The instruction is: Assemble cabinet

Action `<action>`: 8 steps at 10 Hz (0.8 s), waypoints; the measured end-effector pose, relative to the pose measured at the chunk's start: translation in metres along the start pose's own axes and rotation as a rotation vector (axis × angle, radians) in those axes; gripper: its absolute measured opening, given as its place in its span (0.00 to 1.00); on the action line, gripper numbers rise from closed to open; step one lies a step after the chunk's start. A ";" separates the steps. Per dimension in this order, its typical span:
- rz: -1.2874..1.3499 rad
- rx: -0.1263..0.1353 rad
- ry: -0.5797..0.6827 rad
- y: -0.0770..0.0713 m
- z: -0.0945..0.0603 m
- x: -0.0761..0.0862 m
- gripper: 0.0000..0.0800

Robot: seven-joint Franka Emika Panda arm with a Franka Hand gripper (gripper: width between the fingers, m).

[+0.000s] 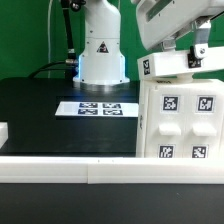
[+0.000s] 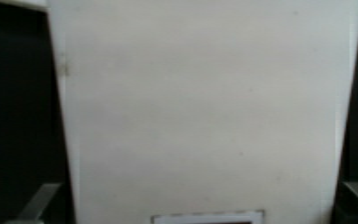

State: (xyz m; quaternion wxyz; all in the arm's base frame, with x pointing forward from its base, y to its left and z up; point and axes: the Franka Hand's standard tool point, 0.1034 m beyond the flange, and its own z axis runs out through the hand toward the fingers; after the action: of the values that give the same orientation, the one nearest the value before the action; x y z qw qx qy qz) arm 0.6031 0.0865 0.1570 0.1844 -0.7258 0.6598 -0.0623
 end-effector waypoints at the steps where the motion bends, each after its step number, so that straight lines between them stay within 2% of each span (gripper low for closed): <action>1: 0.105 0.000 -0.005 0.002 0.001 0.000 0.71; 8: 0.618 0.000 -0.036 0.002 0.001 0.002 0.70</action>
Offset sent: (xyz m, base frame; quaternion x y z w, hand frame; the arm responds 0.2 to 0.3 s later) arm -0.0017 0.0017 -0.0013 -0.0109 -0.0225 0.2594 0.9655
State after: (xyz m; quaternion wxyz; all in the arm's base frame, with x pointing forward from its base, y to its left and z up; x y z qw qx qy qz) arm 0.6015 0.0850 0.1555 0.2064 -0.4919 0.8458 0.0096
